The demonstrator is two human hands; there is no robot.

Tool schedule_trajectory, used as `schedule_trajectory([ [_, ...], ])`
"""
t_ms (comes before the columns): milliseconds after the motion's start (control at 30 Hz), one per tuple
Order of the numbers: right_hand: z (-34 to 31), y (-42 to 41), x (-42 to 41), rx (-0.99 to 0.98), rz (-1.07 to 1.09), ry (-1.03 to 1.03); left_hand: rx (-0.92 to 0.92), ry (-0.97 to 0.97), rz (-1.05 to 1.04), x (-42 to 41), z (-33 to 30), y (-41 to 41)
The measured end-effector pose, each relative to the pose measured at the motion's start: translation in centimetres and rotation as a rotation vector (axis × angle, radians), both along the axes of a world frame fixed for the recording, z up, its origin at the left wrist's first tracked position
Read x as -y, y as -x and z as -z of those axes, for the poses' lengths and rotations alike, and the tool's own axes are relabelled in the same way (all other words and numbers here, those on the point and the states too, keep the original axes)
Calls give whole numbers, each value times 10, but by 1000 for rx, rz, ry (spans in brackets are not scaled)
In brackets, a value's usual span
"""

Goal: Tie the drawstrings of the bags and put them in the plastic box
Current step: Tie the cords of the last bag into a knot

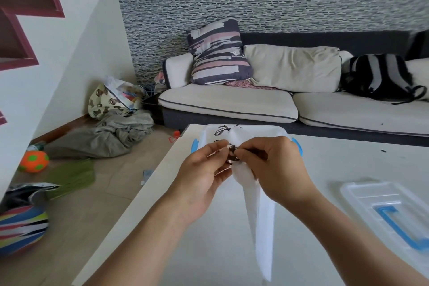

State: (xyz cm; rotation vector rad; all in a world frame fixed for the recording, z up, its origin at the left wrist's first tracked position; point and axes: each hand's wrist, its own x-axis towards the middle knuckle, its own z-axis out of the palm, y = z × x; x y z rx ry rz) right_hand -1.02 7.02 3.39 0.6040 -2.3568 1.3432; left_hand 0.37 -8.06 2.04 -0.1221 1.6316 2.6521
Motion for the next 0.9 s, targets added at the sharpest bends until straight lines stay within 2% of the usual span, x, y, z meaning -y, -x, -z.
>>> schedule_trajectory([
  [133,-1,2,0,109,-24,58,81,-137,108,2,-1,0],
  [333,0,-2,3,24,4,33,4,39,107,4,-1,-2],
  [567,0,0,1,-2,-2,2,34,-128,126,6,-1,-5],
  [667,1,0,1,21,-13,13,36,-100,136,8,-1,-5],
  [767,2,-2,3,26,-27,-15,21,-66,42,9,-2,-4],
  [900,0,-2,1,194,-169,56,-16,-2,13,15,-3,-2],
])
